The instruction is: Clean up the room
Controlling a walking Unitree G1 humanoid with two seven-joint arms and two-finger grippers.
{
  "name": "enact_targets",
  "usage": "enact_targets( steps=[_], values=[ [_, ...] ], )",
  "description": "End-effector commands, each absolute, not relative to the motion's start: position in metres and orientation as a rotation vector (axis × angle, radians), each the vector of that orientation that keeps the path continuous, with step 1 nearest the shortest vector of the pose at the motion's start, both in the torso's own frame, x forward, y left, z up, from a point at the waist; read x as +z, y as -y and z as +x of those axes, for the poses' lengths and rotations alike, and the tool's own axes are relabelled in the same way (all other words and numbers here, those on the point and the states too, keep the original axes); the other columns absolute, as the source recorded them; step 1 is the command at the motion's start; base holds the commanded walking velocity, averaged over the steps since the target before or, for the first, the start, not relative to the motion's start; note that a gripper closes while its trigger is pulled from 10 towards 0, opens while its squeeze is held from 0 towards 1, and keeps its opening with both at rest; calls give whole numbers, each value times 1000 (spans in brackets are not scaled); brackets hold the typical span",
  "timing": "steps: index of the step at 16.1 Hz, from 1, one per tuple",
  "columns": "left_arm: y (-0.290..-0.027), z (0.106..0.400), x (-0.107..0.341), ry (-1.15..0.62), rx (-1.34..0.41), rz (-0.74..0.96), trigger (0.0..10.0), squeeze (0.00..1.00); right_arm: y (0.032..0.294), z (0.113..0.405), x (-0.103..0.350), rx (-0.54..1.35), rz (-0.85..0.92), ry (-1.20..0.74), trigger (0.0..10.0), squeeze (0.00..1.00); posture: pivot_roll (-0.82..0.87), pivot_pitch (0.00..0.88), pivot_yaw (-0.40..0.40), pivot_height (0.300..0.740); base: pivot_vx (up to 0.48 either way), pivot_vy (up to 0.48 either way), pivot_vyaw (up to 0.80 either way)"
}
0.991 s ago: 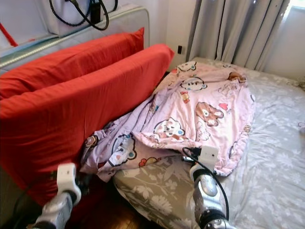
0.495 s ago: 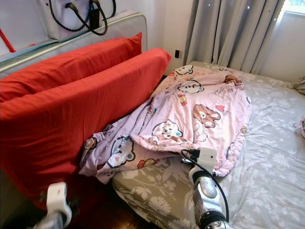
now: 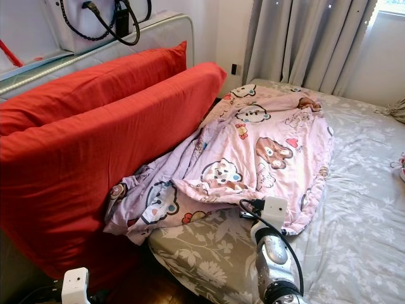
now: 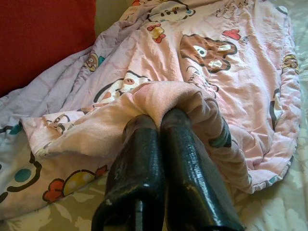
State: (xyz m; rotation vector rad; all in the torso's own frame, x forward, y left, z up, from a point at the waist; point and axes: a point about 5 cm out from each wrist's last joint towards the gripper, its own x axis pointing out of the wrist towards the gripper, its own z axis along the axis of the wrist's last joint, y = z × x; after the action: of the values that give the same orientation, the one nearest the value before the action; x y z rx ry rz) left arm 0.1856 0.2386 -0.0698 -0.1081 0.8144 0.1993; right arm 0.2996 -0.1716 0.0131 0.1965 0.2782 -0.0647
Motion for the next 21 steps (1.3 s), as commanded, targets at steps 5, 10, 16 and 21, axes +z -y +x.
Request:
enact_targets(
  steps=[5, 10, 16, 21],
  values=[
    [-236, 186, -71, -831, 177, -100, 10000, 0, 174, 299, 14, -79, 190, -263, 10000, 0, 61, 0, -6, 740, 0, 0, 0],
    [-234, 184, -72, -842, 169, -99, 10000, 0, 178, 300, 16, -87, 182, -258, 10000, 0, 60, 0, -5, 740, 0, 0, 0],
    [-235, 183, -73, -844, 173, -100, 10000, 0, 180, 309, 30, -66, 137, -188, 10000, 0, 56, 0, -6, 740, 0, 0, 0],
    [-235, 183, -72, -840, 174, -103, 10000, 0, 175, 308, 28, -59, 141, -191, 10000, 0, 64, 0, -7, 740, 0, 0, 0]
  ],
)
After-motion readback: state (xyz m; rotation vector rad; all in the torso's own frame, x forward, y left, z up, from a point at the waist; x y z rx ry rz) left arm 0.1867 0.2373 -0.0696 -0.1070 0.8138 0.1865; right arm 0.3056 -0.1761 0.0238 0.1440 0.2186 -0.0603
